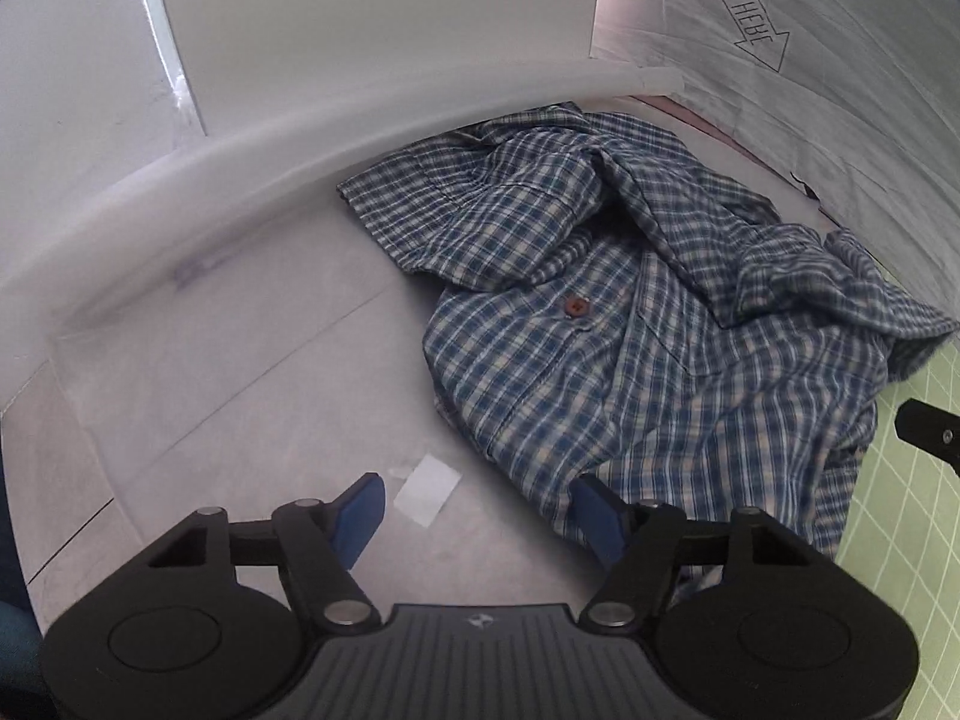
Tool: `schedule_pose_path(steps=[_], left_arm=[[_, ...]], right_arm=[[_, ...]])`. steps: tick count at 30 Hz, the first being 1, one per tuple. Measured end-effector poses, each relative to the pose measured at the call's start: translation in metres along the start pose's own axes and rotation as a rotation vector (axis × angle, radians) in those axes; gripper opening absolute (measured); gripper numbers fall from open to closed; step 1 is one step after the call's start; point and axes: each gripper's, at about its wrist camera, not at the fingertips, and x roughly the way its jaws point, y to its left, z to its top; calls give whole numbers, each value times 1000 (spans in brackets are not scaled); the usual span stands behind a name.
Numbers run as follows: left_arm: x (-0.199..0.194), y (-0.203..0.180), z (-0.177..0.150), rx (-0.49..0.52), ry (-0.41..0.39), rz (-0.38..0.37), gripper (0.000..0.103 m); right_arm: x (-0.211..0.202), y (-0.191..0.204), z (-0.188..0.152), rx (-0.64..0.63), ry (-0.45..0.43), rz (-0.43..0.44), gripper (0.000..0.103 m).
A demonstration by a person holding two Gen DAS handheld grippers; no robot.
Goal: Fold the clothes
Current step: 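Close the left gripper on the plaid shirt while the right gripper grasps it too, then carry the shirt onto the open grid and open both grippers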
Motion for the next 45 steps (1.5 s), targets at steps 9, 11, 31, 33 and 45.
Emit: schedule_pose_path(steps=[9,11,31,33,45], left_arm=[[22,-7,15,-5,0,-43,8],[15,-11,16,15,-20,-60,6],[-148,-167,-165,394,7,-351,3],[-165,-179,-189,394,34,-352,6],[-210,-230,-263,345,39,-318,52]], right_arm=[[59,20,20,119,92,198,45],[54,19,17,101,76,206,30],[-163,-172,-150,227,-35,-227,4],[-192,-206,-180,258,-15,-298,4],[-346,-388,-289,454,30,-501,32]])
